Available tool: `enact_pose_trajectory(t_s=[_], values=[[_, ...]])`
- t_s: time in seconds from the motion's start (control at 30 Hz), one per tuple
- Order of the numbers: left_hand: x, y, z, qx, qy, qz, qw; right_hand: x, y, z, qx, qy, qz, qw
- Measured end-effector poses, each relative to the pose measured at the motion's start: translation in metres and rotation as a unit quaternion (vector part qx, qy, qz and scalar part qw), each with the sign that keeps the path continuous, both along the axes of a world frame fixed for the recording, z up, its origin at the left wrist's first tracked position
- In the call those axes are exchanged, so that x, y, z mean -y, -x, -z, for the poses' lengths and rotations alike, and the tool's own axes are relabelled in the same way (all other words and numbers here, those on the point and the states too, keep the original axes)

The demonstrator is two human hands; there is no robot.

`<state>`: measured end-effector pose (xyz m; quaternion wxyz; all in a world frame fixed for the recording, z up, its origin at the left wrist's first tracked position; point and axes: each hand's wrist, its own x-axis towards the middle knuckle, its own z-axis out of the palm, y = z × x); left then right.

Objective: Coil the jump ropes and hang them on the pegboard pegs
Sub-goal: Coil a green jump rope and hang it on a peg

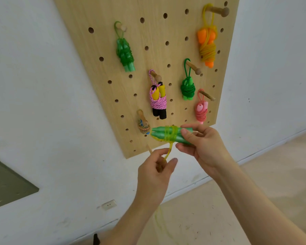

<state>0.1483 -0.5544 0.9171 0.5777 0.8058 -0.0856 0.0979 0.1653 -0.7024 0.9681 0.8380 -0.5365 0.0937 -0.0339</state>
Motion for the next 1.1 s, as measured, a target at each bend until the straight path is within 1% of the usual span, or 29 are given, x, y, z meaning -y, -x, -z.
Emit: enact_pose_trajectory(t_s=[0.03, 0.07, 0.1, 0.13, 0.17, 0.2, 0.23, 0.27, 0.3, 0.33, 0.37, 0.4, 0.43, 0.47, 0.5, 0.53, 0.57, 0.6, 0.67, 0.73, 0.77, 0.8, 0.83, 0.87, 0.93, 0.97, 1.03, 1.1], values=[[-0.002, -0.001, 0.003, 0.074, -0.098, -0.014, 0.992, -0.003, 0.0, 0.001, 0.002, 0.021, 0.01, 1.0], [-0.004, -0.001, 0.003, 0.134, -0.186, -0.022, 0.973, -0.006, 0.001, 0.002, 0.005, 0.044, 0.02, 0.999], [-0.006, -0.003, 0.003, 0.174, -0.245, -0.028, 0.953, -0.01, 0.002, 0.004, 0.007, 0.063, 0.032, 0.997], [-0.006, -0.006, 0.003, 0.196, -0.272, -0.036, 0.941, -0.012, 0.004, 0.006, 0.01, 0.076, 0.045, 0.996], [-0.006, -0.008, 0.002, 0.192, -0.265, -0.036, 0.944, -0.015, 0.005, 0.007, 0.014, 0.081, 0.058, 0.995], [-0.006, -0.008, -0.002, 0.159, -0.218, -0.031, 0.962, -0.016, 0.005, 0.008, 0.02, 0.083, 0.069, 0.994], [-0.005, -0.01, -0.006, 0.094, -0.139, -0.023, 0.986, -0.017, 0.006, 0.008, 0.029, 0.09, 0.079, 0.992], [-0.004, -0.01, -0.009, 0.008, -0.039, -0.009, 0.999, -0.017, 0.005, 0.008, 0.041, 0.109, 0.088, 0.989], [-0.002, -0.01, -0.013, -0.073, 0.06, 0.004, 0.996, -0.018, 0.005, 0.008, 0.053, 0.141, 0.096, 0.984], [0.0, -0.008, -0.017, -0.127, 0.129, 0.01, 0.983, -0.019, 0.006, 0.008, 0.066, 0.179, 0.103, 0.976], [0.002, -0.006, -0.019, -0.148, 0.146, 0.003, 0.978, -0.021, 0.006, 0.009, 0.082, 0.222, 0.108, 0.965], [0.004, -0.004, -0.02, -0.146, 0.13, -0.007, 0.981, -0.023, 0.006, 0.011, 0.101, 0.268, 0.112, 0.952], [0.004, -0.002, -0.02, -0.127, 0.082, -0.019, 0.988, -0.024, 0.006, 0.014, 0.119, 0.314, 0.114, 0.935], [0.003, 0.0, -0.019, -0.089, 0.009, -0.027, 0.996, -0.024, 0.006, 0.016, 0.135, 0.361, 0.117, 0.915], [0.001, 0.002, -0.017, -0.036, -0.093, -0.032, 0.994, -0.023, 0.004, 0.018, 0.148, 0.405, 0.121, 0.894], [-0.002, 0.005, -0.015, 0.032, -0.207, -0.04, 0.977, -0.021, 0.002, 0.019, 0.16, 0.44, 0.122, 0.875], [-0.007, 0.006, -0.013, 0.106, -0.307, -0.043, 0.945, -0.019, 0.001, 0.019, 0.17, 0.463, 0.123, 0.862], [-0.012, 0.007, -0.011, 0.179, -0.365, -0.036, 0.913, -0.016, 0.0, 0.019, 0.176, 0.476, 0.119, 0.854], [-0.024, 0.003, -0.012, 0.289, -0.403, -0.015, 0.869, -0.012, 0.002, 0.019, 0.187, 0.514, 0.088, 0.833], [-0.034, -0.005, -0.023, 0.338, -0.42, 0.022, 0.842, -0.008, 0.006, 0.02, 0.195, 0.563, 0.043, 0.802], [-0.038, -0.008, -0.032, 0.341, -0.429, 0.045, 0.835, -0.006, 0.008, 0.02, 0.198, 0.571, 0.022, 0.797], [-0.041, -0.01, -0.041, 0.339, -0.433, 0.061, 0.833, -0.005, 0.01, 0.019, 0.203, 0.567, 0.002, 0.799], [-0.043, -0.013, -0.051, 0.324, -0.429, 0.074, 0.84, -0.003, 0.012, 0.017, 0.211, 0.558, -0.016, 0.802], [-0.044, -0.015, -0.059, 0.3, -0.417, 0.088, 0.854, -0.003, 0.014, 0.015, 0.223, 0.554, -0.034, 0.801], [-0.044, -0.019, -0.071, 0.239, -0.376, 0.113, 0.888, -0.002, 0.018, 0.011, 0.25, 0.566, -0.064, 0.783], [-0.043, -0.02, -0.075, 0.21, -0.36, 0.125, 0.9, -0.002, 0.02, 0.01, 0.26, 0.574, -0.075, 0.773], [-0.038, -0.021, -0.08, 0.169, -0.354, 0.145, 0.908, -0.002, 0.024, 0.006, 0.274, 0.586, -0.095, 0.757], [-0.034, -0.022, -0.085, 0.105, -0.344, 0.154, 0.92, -0.001, 0.027, 0.005, 0.282, 0.602, -0.116, 0.738]])
